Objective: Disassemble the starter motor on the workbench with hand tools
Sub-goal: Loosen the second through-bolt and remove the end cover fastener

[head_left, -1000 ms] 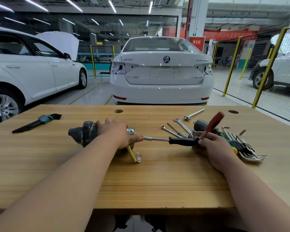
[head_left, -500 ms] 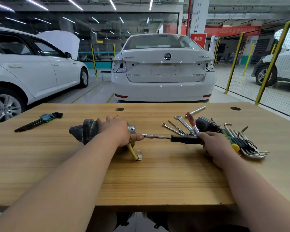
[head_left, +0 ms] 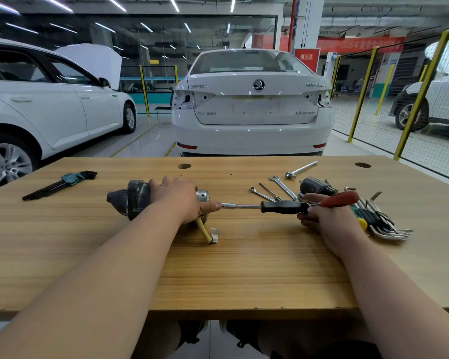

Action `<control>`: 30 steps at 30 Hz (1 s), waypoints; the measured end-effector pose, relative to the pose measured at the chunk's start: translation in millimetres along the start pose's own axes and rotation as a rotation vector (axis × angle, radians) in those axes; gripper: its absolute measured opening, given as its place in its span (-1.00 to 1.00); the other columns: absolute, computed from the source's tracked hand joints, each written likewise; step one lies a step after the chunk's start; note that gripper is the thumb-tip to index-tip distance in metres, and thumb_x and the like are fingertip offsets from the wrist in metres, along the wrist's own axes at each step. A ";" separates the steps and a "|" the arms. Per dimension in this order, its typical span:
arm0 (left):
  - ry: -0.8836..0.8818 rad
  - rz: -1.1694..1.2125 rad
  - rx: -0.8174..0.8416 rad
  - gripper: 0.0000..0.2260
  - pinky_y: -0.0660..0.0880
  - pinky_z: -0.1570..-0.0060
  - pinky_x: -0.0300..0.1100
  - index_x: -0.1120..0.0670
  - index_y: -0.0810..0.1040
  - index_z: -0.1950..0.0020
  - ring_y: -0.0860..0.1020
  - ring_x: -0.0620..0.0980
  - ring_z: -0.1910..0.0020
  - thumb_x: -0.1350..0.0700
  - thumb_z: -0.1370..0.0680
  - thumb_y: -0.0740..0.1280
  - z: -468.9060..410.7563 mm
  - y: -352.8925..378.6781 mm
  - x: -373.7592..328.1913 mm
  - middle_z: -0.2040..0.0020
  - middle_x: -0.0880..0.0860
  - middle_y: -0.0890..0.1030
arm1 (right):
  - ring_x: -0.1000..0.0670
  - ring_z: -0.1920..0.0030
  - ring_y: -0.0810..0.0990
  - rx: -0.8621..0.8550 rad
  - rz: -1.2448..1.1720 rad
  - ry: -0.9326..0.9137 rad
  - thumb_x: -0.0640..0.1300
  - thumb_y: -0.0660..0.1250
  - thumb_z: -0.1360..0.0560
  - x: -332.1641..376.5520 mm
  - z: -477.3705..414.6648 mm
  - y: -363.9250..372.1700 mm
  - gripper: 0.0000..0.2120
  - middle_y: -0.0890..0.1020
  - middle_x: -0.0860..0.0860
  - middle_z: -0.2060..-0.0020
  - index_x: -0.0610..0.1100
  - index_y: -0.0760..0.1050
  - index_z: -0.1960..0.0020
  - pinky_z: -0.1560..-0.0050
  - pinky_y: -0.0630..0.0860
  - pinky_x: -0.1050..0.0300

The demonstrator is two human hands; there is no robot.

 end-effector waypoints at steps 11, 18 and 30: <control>0.015 0.009 -0.012 -0.24 0.13 -0.26 0.17 -0.07 0.42 -0.32 0.29 0.14 -0.29 -0.55 -0.32 0.10 3.0 -2.1 -0.4 -0.27 0.06 0.46 | 0.05 0.43 0.49 -0.037 0.018 -0.043 -0.19 0.34 -0.57 -1.6 0.4 -7.3 -0.86 0.59 -0.04 0.34 -0.16 0.60 -0.11 0.28 0.45 0.08; 0.016 0.016 -0.017 -0.22 0.12 -0.27 0.17 -0.07 0.41 -0.33 0.30 0.14 -0.29 -0.56 -0.31 0.10 1.8 -0.4 0.5 -0.27 0.06 0.46 | -0.04 0.44 0.43 -0.142 0.263 -0.017 0.25 0.25 -0.56 2.9 8.5 -8.0 -0.59 0.49 0.00 0.60 -0.08 0.60 0.14 0.31 0.37 0.01; 0.006 0.024 -0.038 -0.18 0.16 -0.22 0.13 -0.12 0.48 -0.22 0.33 0.11 -0.24 -0.62 -0.25 -0.05 -0.8 2.4 3.1 -0.20 0.02 0.50 | -0.09 0.10 0.61 0.027 -0.016 -0.040 -0.28 0.24 -0.61 6.2 10.8 -0.8 -0.79 0.62 -0.11 0.02 -0.06 0.61 -0.05 0.11 0.56 0.06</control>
Point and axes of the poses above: each hand's wrist, its own z-axis away from the middle knuckle, its own y-axis out of the palm, x = y × z, the point moved 5 cm from there along -z, towards the middle knuckle
